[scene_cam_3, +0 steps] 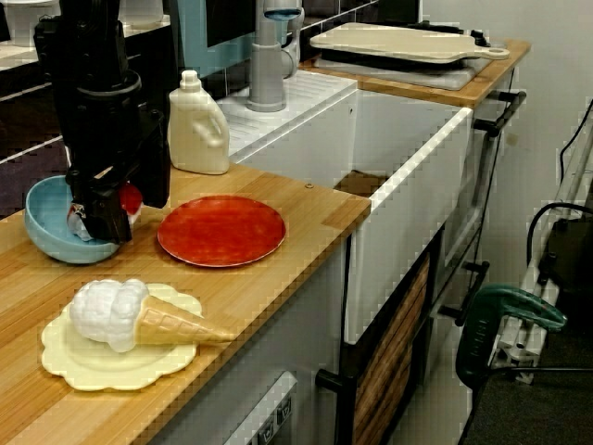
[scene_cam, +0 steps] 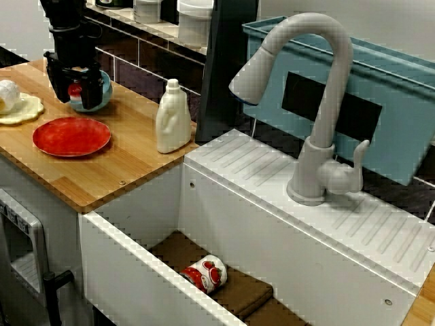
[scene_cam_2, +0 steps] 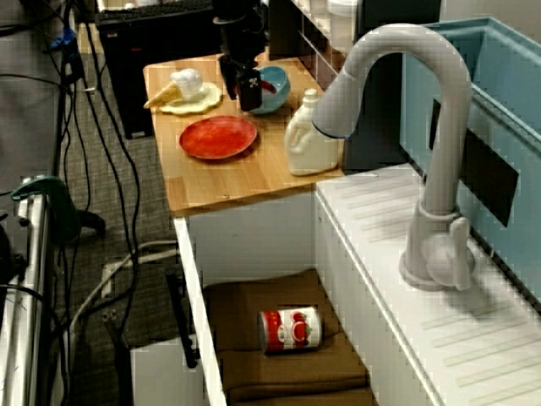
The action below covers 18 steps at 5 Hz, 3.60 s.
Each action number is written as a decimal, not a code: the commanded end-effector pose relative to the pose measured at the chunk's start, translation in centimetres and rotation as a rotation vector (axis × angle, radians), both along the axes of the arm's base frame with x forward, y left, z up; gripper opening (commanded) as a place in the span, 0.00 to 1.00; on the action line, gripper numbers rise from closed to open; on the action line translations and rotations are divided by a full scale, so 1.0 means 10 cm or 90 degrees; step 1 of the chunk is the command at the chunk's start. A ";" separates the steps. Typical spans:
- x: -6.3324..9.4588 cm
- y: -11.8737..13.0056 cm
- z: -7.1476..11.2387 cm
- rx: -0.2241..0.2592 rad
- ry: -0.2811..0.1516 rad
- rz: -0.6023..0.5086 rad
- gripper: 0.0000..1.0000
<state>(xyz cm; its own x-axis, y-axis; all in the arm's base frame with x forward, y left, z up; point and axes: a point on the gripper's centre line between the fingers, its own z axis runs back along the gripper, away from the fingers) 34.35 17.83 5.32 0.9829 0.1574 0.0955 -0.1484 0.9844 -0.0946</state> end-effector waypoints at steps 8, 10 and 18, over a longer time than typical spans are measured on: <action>-0.24 -0.13 0.23 0.056 -0.022 -0.092 1.00; -0.32 -0.32 0.17 0.048 -0.011 -0.118 0.00; -0.30 -0.68 -0.17 0.043 0.023 -0.133 0.00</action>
<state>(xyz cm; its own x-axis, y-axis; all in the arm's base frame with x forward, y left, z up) 31.47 11.02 2.50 0.9985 -0.0382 0.0400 0.0397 0.9985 -0.0373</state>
